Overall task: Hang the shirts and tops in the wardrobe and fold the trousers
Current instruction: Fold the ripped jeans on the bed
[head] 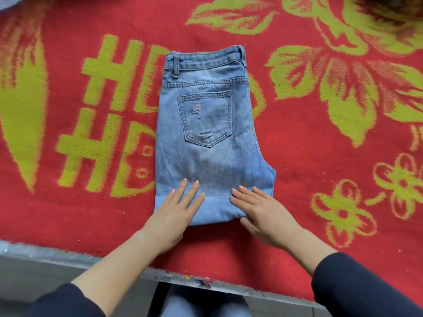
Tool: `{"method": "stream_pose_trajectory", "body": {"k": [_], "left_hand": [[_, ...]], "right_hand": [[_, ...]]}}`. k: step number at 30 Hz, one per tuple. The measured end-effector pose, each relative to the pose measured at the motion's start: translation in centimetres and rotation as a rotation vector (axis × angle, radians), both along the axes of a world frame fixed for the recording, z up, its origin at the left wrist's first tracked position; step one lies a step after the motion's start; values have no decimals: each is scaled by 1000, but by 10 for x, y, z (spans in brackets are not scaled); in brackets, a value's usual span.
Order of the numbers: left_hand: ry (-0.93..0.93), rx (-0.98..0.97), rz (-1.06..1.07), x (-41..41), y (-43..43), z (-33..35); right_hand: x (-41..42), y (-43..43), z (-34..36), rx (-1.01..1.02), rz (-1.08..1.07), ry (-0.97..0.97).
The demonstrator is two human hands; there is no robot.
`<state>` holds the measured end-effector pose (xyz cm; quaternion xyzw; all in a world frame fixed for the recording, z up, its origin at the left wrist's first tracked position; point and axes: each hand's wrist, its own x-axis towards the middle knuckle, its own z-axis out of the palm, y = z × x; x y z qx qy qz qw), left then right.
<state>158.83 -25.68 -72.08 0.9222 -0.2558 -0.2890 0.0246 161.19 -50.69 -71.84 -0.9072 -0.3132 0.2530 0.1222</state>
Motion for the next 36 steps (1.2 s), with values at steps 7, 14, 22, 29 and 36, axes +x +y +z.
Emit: {"method": "stream_pose_trajectory", "body": {"k": [7, 14, 22, 29, 36], "left_hand": [[553, -134, 235, 50, 1, 47], [952, -40, 279, 49, -4, 78], [973, -212, 543, 59, 7, 76], [422, -539, 787, 115, 31, 83], [-162, -394, 718, 123, 22, 47]], "right_hand": [[54, 9, 54, -10, -358, 599], [53, 4, 73, -215, -561, 1068], [57, 0, 72, -38, -710, 1098], [116, -5, 76, 356, -768, 572], [120, 10, 36, 140, -588, -125]]}}
